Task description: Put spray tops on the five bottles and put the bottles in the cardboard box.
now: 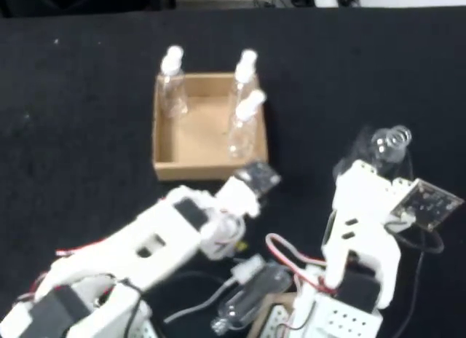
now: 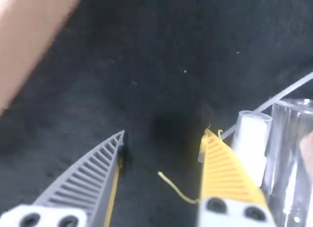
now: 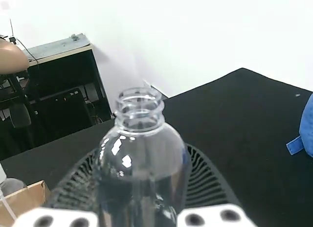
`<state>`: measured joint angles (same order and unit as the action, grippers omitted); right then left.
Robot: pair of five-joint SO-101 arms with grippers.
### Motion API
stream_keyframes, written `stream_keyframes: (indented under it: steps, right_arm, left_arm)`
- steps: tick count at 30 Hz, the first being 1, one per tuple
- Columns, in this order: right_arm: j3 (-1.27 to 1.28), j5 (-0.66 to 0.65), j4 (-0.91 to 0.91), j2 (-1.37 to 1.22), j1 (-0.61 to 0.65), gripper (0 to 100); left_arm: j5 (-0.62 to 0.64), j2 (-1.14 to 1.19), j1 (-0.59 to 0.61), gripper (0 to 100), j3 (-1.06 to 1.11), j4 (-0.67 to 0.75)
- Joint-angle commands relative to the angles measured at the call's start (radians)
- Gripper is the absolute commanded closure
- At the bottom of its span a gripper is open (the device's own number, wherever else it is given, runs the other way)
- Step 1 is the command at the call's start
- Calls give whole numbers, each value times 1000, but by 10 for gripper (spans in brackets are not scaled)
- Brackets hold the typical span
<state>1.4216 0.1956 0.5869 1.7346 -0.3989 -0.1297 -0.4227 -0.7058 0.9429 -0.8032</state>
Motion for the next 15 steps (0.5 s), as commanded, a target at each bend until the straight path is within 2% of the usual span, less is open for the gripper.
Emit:
stream_keyframes:
  steps: [1, 4, 8, 11, 15]
  right_arm:
    - [-15, 0, 2, 16, -21, 988]
    - [-13, -2, 2, 16, -21, 988]
    - [-13, -2, 2, 16, -21, 988]
    - [-12, -2, 2, 16, -21, 988]
    - [-12, -2, 2, 16, -21, 988]
  left_arm:
    - [61, 72, -54, 775, -53, 8]
    - [91, 84, -61, 768, -117, -71]
    - [95, 75, -54, 711, -177, -176]
    - [87, 75, -61, 721, -219, -241]
    - [87, 75, -68, 722, -239, -264]
